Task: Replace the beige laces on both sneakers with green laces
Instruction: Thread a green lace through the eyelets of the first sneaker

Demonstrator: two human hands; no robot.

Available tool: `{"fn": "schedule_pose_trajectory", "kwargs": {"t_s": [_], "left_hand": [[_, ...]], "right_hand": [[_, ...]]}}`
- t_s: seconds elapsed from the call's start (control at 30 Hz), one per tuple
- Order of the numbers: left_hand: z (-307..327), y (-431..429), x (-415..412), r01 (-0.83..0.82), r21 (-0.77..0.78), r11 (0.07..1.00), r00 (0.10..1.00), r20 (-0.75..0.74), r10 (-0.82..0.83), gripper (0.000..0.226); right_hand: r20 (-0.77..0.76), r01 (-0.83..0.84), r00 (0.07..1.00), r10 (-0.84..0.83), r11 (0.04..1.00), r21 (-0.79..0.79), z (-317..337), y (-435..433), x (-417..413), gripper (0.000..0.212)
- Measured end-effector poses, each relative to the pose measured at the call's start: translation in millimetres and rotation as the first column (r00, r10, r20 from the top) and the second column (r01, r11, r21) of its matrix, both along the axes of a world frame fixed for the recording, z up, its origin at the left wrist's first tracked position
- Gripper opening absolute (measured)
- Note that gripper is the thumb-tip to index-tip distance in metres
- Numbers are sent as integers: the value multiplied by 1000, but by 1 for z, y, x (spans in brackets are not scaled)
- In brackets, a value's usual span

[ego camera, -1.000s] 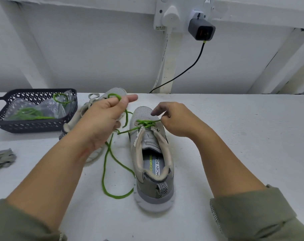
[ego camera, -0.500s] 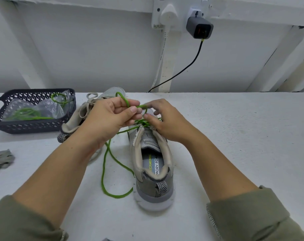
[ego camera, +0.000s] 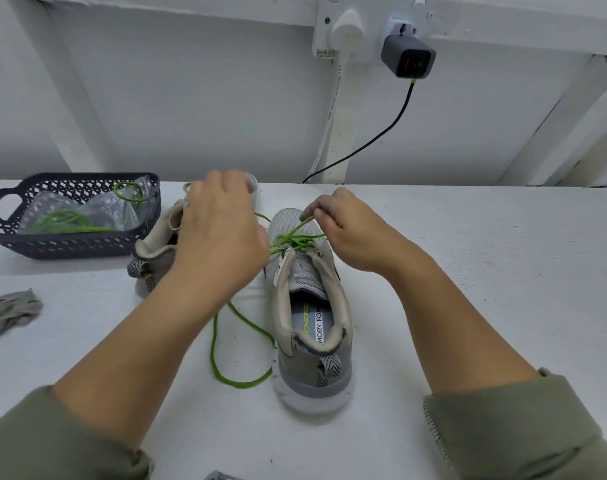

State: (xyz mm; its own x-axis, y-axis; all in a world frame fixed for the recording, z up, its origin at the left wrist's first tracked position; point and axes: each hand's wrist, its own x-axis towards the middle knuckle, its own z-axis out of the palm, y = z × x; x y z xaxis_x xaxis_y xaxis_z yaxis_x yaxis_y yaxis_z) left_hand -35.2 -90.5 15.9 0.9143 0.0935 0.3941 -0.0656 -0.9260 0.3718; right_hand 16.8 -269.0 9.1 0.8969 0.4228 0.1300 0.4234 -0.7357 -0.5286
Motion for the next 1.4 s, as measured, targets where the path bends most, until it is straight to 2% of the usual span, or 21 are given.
{"fn": "schedule_pose_trajectory", "kwargs": {"t_s": [0.07,0.13,0.2,0.27,0.33,0.4,0.5,0.6,0.7,0.77,0.87,0.93,1.1,1.17,1.2,1.27,1.33,1.4], "left_hand": [[-3,-1,8,181,-155,971,973,-118,-200,45],[-8,2,13,221,-355,908,921,-231,-314,48],[-15,6,16,217,-443,870,905,-242,-349,46],[-17,7,18,217,-508,834,897,-232,-375,40],[-17,8,20,256,-521,814,885,-212,-414,33],[-17,8,22,301,-551,779,864,-189,-468,30],[-19,8,24,282,-627,726,875,-143,-463,20],[-20,7,24,248,-678,692,897,-109,-428,12],[-23,6,28,267,-652,710,888,-119,-444,11],[-26,5,32,247,-634,733,916,-95,-390,6],[-33,8,37,221,-596,772,960,-9,-282,13],[-35,10,39,257,-550,794,953,6,-304,14],[-30,6,36,261,-677,688,925,-29,-379,14],[-29,5,36,250,-704,665,934,-5,-356,10],[-28,6,36,243,-686,686,941,-6,-339,9],[-28,6,37,219,-637,740,945,-51,-323,8],[-28,2,38,188,-600,777,942,-114,-316,6],[-27,-5,40,149,-581,800,939,-171,-300,6]], "right_hand": [[72,12,997,-13,1000,11,-1,-1,-1,30],[162,64,983,-82,992,111,-1,-6,-3,25],[102,110,984,-147,947,303,-3,-11,-5,16],[-9,127,991,-137,895,428,-4,-12,-6,13],[-64,121,993,-103,859,497,-5,-9,-7,15],[-43,116,993,-109,844,524,-5,-6,-5,14],[34,106,990,-137,882,459,-8,-3,-2,6],[18,116,990,-139,885,452,-11,0,-1,11],[-48,112,994,-103,816,568,-11,5,-2,12],[-67,105,994,-81,779,619,-10,8,-1,15],[-92,110,994,-66,758,643,-6,10,0,18],[-78,99,995,-64,778,620,-4,9,0,16],[-44,109,994,-103,804,585,-6,11,0,10],[-90,209,978,-190,828,521,-5,6,-1,7],[-152,292,956,-250,851,436,-4,2,-1,12],[-314,397,888,-337,905,153,0,-4,-5,32],[-396,360,846,-356,930,-67,3,-1,-10,43],[-382,327,850,-363,932,-160,5,8,-14,43]]}}
